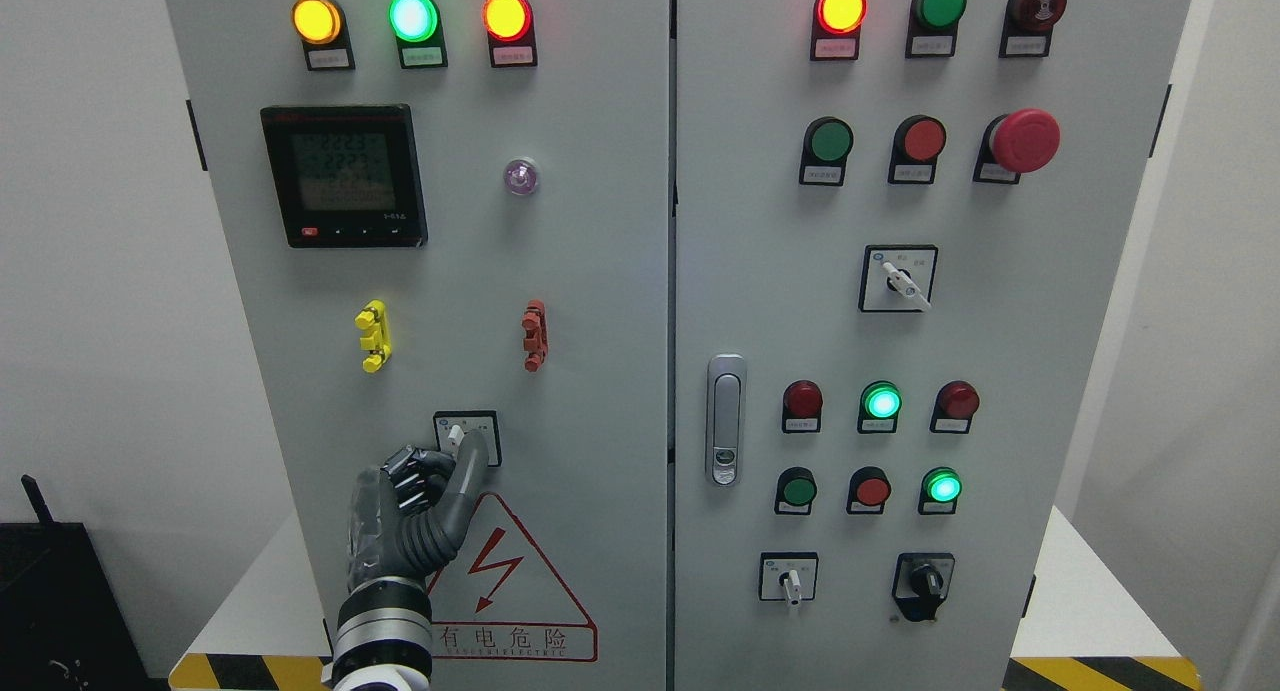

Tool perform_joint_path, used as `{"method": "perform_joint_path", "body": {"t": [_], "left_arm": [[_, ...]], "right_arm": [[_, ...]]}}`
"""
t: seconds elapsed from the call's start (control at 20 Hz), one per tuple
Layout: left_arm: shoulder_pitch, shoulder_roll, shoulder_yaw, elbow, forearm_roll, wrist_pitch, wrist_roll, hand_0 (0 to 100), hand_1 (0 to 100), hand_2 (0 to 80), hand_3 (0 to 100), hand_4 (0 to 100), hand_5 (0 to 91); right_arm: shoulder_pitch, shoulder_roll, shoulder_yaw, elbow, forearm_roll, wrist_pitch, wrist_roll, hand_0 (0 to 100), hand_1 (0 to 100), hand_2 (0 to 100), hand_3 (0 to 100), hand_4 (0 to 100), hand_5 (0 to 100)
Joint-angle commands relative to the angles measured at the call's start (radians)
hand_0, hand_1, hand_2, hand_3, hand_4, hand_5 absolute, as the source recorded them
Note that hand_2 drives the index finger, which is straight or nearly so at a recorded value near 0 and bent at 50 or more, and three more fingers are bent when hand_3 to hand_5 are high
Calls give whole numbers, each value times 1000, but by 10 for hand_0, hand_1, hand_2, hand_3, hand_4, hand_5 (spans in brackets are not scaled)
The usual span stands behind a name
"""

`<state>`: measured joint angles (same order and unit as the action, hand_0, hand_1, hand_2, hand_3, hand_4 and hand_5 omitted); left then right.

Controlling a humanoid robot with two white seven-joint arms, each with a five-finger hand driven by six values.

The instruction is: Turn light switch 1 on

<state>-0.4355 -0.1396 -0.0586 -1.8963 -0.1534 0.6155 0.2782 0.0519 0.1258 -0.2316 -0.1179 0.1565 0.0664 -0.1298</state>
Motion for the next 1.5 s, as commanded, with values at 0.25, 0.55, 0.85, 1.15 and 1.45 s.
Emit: {"method": "perform_joint_path", "body": {"t": [0.25,0.55,0.85,1.15,1.45], "left_arm": [[0,-2,2,2,2,-3,10,551,529,566,941,938,886],[0,-2,2,2,2,-3,10,576,485,564,941,937,886],[1,-2,2,2,2,-3,10,340,487,564,941,936,886],[1,-2,2,2,3,-3,10,86,451,575,944,936,886],[8,-2,2,0,5,-3,10,3,441,582,947,939,886]], "right_arm": [[0,0,0,0,0,0,-1,308,0,0,0,0,0],[0,0,0,0,0,0,-1,308,0,0,0,0,0],[0,0,0,0,0,0,-1,308,0,0,0,0,0],[0,0,0,0,0,0,-1,308,0,0,0,0,0],[0,0,0,0,0,0,-1,307,0,0,0,0,0]]}}
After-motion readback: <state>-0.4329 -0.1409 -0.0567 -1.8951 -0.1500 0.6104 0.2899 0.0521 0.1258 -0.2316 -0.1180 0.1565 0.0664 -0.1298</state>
